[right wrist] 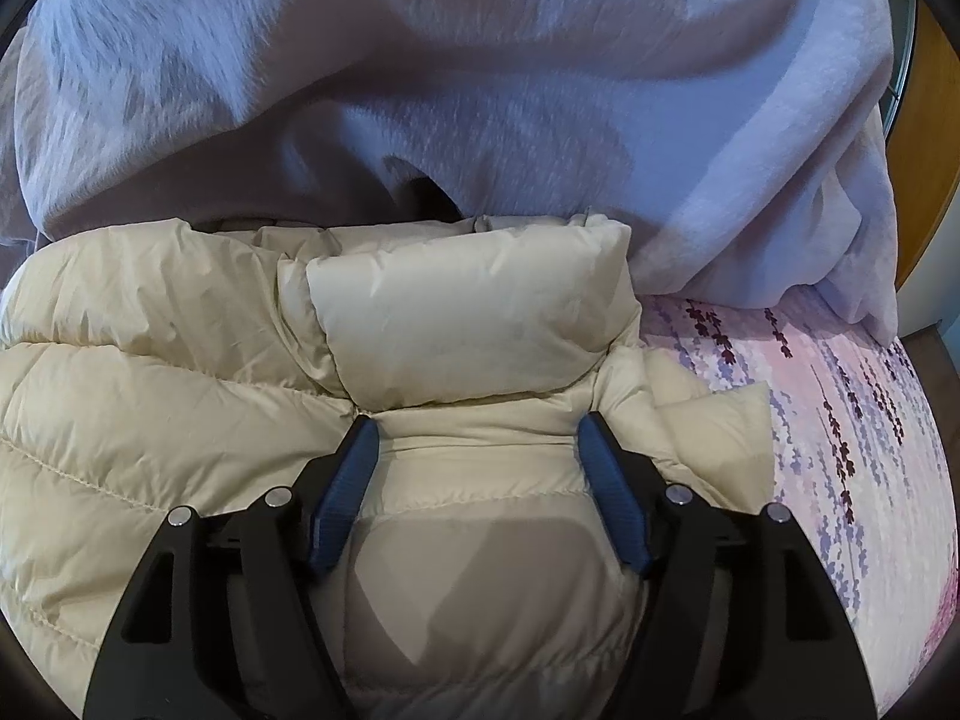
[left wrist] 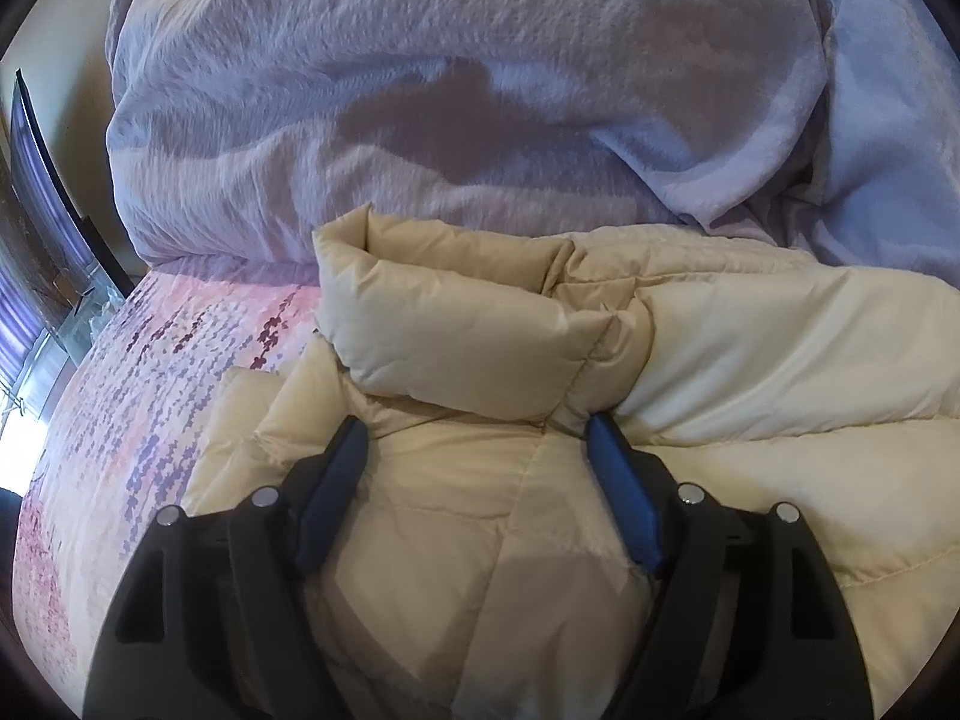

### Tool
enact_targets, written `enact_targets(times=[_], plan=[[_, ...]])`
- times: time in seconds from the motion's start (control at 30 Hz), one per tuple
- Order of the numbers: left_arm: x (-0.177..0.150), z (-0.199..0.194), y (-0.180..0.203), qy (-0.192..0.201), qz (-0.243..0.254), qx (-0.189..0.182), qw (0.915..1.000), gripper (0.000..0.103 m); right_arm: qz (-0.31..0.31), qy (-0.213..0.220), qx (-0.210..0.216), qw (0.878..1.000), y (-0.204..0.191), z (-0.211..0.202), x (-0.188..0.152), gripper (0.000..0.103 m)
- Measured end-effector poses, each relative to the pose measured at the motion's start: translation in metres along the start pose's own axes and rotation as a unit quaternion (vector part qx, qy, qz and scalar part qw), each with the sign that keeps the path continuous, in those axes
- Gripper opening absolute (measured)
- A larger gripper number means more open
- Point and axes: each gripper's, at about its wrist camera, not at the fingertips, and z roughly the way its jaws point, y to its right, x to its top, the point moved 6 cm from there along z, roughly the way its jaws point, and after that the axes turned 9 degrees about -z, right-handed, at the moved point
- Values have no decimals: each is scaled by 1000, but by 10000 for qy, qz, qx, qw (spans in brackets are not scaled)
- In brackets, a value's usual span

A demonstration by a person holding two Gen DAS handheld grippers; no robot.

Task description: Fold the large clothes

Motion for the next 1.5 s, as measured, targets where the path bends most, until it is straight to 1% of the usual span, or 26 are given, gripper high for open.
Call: enact_targets(times=[0.07,0.13,0.17,0.23,0.3,0.33,0.37,0.43,0.5,0.57,0.63,0.7,0.8,0.9,1.03,1.1,1.13,1.17,1.2,1.23,1.27,1.3,1.37,1.4,1.47,1.5], plan=[[2,0,-1,-80,20,4,10000,76,-30,-74,31,10000,-1,2,4,71],[4,-8,-4,-292,52,-29,9996,75,-85,-302,18,9995,0,1,11,71],[4,-14,-7,-351,13,-100,9993,75,-21,-390,64,9992,2,-5,14,71],[3,-32,-12,-439,-28,-347,9984,75,159,-381,86,9991,13,-25,17,71],[0,-54,-22,-519,-1,-513,9973,75,338,-338,108,9988,24,-43,16,75],[-3,-63,-27,-552,-27,-584,9968,75,452,-334,163,9983,32,-53,13,79],[-6,-71,-33,-597,-59,-672,9959,75,547,-356,184,9977,38,-60,9,81],[-14,-86,-49,-644,-137,-787,9947,77,721,-425,282,9961,51,-69,-3,81],[-22,-94,-67,-690,-203,-818,9941,77,963,-625,461,9923,62,-72,-22,82],[-30,-95,-82,-771,-248,-753,9939,77,1257,-867,683,9859,81,-73,-46,82],[-38,-93,-97,-896,-400,-734,9925,77,1542,-1047,868,9786,88,-69,-66,81],[-45,-87,-113,-1049,-648,-725,9897,77,1817,-1113,1089,9710,91,-66,-83,81],[-56,-80,-124,-1362,-892,-941,9822,77,1953,-1169,1251,9657,90,-64,-91,81],[-63,-74,-129,-1470,-989,-983,9793,77,1924,-1199,1408,9637,85,-64,-94,81],[-71,-66,-135,-1655,-1431,-1165,9688,76,1890,-1311,1675,9587,76,-61,-103,74],[-74,-62,-135,-1726,-1611,-1261,9635,73,1796,-1284,1644,9614,71,-62,-105,71],[-76,-61,-136,-1752,-1669,-1303,9615,70,1786,-1282,1647,9615,69,-61,-106,69],[-79,-61,-134,-1781,-1734,-1348,9592,65,1797,-1273,1668,9611,68,-61,-106,63],[-80,-60,-133,-1804,-1800,-1406,9567,62,1827,-1266,1716,9598,67,-60,-107,61],[-82,-59,-132,-1827,-1894,-1510,9529,55,1862,-1252,1754,9586,65,-61,-108,56],[-84,-59,-130,-1838,-1981,-1592,9495,48,1908,-1246,1831,9563,63,-62,-109,48],[-84,-59,-129,-1830,-2015,-1609,9487,45,1938,-1238,1863,9552,61,-62,-110,45],[-84,-62,-125,-1755,-1981,-1598,9510,35,1948,-1194,1900,9548,58,-61,-109,35],[-84,-64,-124,-1725,-1961,-1586,9522,33,1943,-1173,1898,9552,57,-62,-109,33],[-84,-67,-123,-1682,-1988,-1612,9519,23,1931,-1135,1883,9562,52,-63,-108,26],[-83,-67,-123,-1676,-2000,-1626,9516,21,1927,-1119,1870,9568,46,-68,-108,25]])
